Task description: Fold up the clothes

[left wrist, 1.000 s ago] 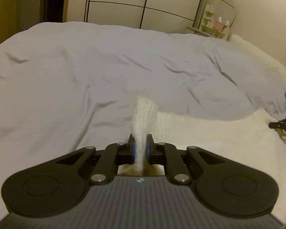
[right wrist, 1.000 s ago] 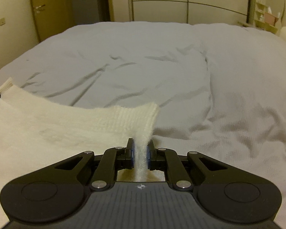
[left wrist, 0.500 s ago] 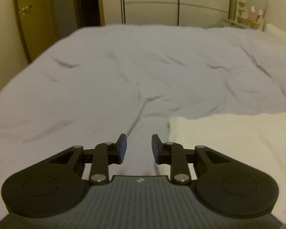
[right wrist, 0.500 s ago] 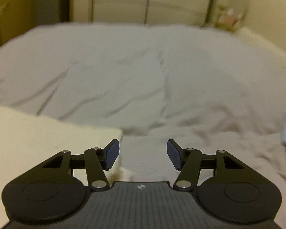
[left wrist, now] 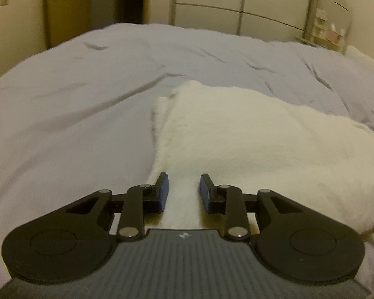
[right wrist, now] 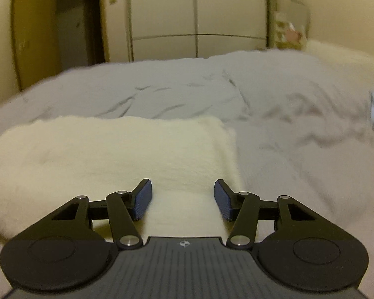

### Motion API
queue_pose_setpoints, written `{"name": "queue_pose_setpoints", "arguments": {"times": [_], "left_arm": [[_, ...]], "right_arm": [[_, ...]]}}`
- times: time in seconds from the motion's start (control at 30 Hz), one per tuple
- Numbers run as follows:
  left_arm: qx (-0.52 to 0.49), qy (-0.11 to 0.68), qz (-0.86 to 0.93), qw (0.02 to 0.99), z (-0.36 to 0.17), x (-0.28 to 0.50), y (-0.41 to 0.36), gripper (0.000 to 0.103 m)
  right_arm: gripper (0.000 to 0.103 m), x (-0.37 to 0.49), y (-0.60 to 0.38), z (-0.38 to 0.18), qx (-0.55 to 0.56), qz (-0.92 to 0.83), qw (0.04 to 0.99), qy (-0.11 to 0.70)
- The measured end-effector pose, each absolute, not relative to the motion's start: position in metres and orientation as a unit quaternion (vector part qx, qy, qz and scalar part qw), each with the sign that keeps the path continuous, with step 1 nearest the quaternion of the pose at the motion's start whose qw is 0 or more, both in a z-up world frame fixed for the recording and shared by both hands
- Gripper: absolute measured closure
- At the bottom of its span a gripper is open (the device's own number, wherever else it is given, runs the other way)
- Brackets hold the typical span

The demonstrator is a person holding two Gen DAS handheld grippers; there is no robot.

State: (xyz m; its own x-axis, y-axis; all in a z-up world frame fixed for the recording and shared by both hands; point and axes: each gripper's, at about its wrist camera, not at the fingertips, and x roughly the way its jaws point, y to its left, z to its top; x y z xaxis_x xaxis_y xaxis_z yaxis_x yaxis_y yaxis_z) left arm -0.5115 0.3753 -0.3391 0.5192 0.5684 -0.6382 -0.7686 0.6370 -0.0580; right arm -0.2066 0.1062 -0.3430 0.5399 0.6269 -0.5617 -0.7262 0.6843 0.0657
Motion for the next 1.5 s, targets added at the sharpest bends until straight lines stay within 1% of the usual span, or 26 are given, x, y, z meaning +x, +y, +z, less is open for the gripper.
{"name": "queue_pose_setpoints", "arguments": {"times": [0.03, 0.07, 0.13, 0.23, 0.33, 0.4, 0.47, 0.57, 0.6, 0.63, 0.67, 0.7, 0.73, 0.77, 0.87, 0.93, 1.0, 1.03, 1.07, 1.1, 1.17, 1.23, 1.5], "left_arm": [[-0.171, 0.296, 0.396, 0.853, -0.337, -0.512, 0.373, 0.078], [-0.173, 0.297, 0.398, 0.850, -0.334, -0.513, 0.372, 0.078], [-0.172, 0.294, 0.406, 0.848, -0.320, -0.514, 0.370, 0.081], [-0.165, 0.274, 0.401, 0.858, -0.300, -0.517, 0.362, 0.081], [-0.159, 0.310, 0.402, 0.847, -0.318, -0.505, 0.364, 0.079], [-0.168, 0.320, 0.407, 0.839, -0.331, -0.507, 0.364, 0.079], [-0.174, 0.314, 0.415, 0.836, -0.325, -0.516, 0.359, 0.079], [-0.185, 0.311, 0.426, 0.829, -0.311, -0.524, 0.351, 0.080], [-0.182, 0.307, 0.428, 0.830, -0.306, -0.527, 0.346, 0.079], [-0.180, 0.303, 0.430, 0.831, -0.300, -0.530, 0.341, 0.077], [-0.175, 0.305, 0.429, 0.832, -0.297, -0.530, 0.336, 0.075], [-0.168, 0.311, 0.424, 0.834, -0.297, -0.528, 0.332, 0.071], [-0.165, 0.323, 0.421, 0.831, -0.301, -0.525, 0.329, 0.071], [-0.168, 0.340, 0.419, 0.825, -0.307, -0.522, 0.330, 0.071], [-0.176, 0.372, 0.424, 0.807, -0.318, -0.523, 0.324, 0.071], [-0.174, 0.385, 0.427, 0.799, -0.315, -0.527, 0.314, 0.070], [-0.165, 0.388, 0.429, 0.799, -0.310, -0.531, 0.301, 0.069], [-0.160, 0.388, 0.430, 0.800, -0.305, -0.532, 0.295, 0.067], [-0.155, 0.387, 0.431, 0.800, -0.300, -0.533, 0.289, 0.065], [-0.150, 0.384, 0.432, 0.802, -0.293, -0.534, 0.282, 0.059], [-0.140, 0.377, 0.431, 0.808, -0.282, -0.537, 0.269, 0.058], [-0.130, 0.371, 0.429, 0.813, -0.272, -0.538, 0.258, 0.056], [-0.100, 0.357, 0.433, 0.821, -0.245, -0.557, 0.218, 0.054]], "right_arm": [[0.054, -0.204, 0.101, -0.343, -0.076, 0.386, 0.874, 0.286], [0.059, -0.201, 0.096, -0.342, -0.063, 0.385, 0.874, 0.290], [0.060, -0.196, 0.086, -0.342, -0.039, 0.381, 0.874, 0.297], [0.057, -0.203, 0.074, -0.328, -0.010, 0.382, 0.881, 0.279], [0.057, -0.207, 0.069, -0.326, -0.006, 0.378, 0.881, 0.284], [0.061, -0.207, 0.066, -0.326, -0.007, 0.371, 0.881, 0.292], [0.064, -0.208, 0.064, -0.326, -0.007, 0.365, 0.881, 0.300], [0.063, -0.210, 0.060, -0.326, -0.008, 0.355, 0.881, 0.312], [0.061, -0.210, 0.058, -0.326, -0.008, 0.351, 0.881, 0.316], [0.055, -0.212, 0.057, -0.324, -0.008, 0.352, 0.880, 0.318], [0.052, -0.216, 0.055, -0.320, -0.009, 0.360, 0.879, 0.314], [0.049, -0.220, 0.052, -0.317, -0.011, 0.367, 0.877, 0.311], [0.046, -0.225, 0.050, -0.313, -0.012, 0.375, 0.875, 0.307], [0.044, -0.228, 0.050, -0.312, -0.020, 0.381, 0.871, 0.308], [0.044, -0.231, 0.053, -0.332, -0.059, 0.353, 0.865, 0.351], [0.044, -0.231, 0.046, -0.336, -0.047, 0.337, 0.862, 0.375], [0.041, -0.234, 0.037, -0.333, -0.030, 0.329, 0.860, 0.389], [0.038, -0.238, 0.035, -0.327, -0.032, 0.328, 0.864, 0.382], [0.032, -0.243, 0.032, -0.320, -0.035, 0.327, 0.867, 0.375], [0.029, -0.248, 0.030, -0.314, -0.037, 0.325, 0.870, 0.369], [0.019, -0.258, 0.027, -0.300, -0.034, 0.332, 0.872, 0.357], [0.014, -0.269, 0.025, -0.287, -0.029, 0.343, 0.872, 0.347], [0.013, -0.303, 0.016, -0.265, -0.034, 0.355, 0.869, 0.344]]}}
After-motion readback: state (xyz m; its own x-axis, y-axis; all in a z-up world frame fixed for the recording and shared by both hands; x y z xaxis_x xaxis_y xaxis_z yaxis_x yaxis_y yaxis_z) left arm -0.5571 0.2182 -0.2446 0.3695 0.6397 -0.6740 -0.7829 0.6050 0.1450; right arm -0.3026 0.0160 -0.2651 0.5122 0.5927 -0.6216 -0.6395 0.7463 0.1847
